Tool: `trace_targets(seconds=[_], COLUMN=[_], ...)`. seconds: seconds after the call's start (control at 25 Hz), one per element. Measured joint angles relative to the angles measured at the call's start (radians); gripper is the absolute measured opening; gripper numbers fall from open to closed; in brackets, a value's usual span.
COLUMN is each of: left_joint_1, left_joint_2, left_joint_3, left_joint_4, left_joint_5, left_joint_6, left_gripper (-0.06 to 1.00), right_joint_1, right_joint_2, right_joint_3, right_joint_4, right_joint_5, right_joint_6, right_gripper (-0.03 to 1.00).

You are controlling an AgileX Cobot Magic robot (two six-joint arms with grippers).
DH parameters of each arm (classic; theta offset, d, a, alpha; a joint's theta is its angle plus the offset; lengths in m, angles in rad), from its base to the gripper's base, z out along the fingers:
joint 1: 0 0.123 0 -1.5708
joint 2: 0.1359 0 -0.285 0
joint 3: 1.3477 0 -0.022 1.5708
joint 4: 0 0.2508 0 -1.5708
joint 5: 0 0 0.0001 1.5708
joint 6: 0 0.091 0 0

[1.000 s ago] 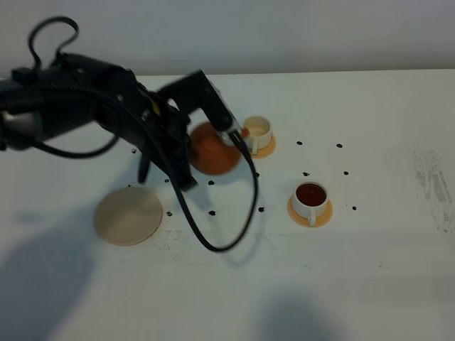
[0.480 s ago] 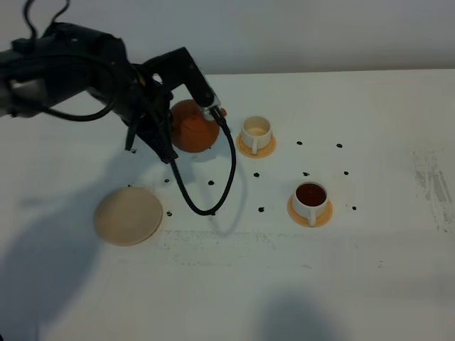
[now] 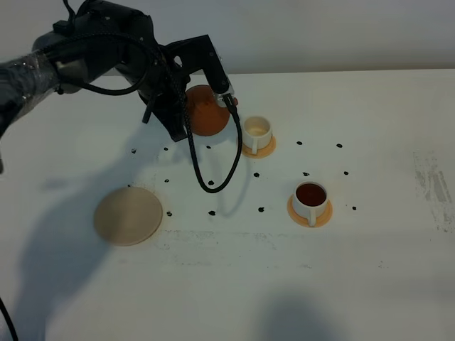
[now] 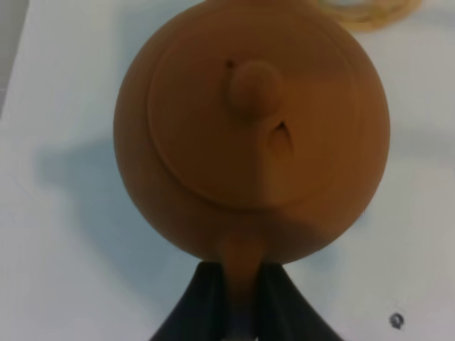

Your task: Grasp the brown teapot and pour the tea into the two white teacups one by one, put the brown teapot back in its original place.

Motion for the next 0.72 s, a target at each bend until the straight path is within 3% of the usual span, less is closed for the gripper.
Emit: trace_targets(seconds=[0.24,0.72], left_joint_1=[-0.008,-0.039], left_joint_2=[0.019,0.020], left_joint_3=[-0.018,-0.021], left_joint_4=[0.034,0.126], left_joint_5=[0.004,-0.034], left_joint_6=[0.088,0.105], left_gripper=[0.09,0.09], right_joint_1=[0.000,0.000], right_joint_2=[0.000,0.000], right_joint_3=[0.000,0.000], right_joint_4=[0.000,0.000], right_joint_5=[0.000,0.000], right_joint_6=[0.000,0.000], right_gripper=[0.22,0.22])
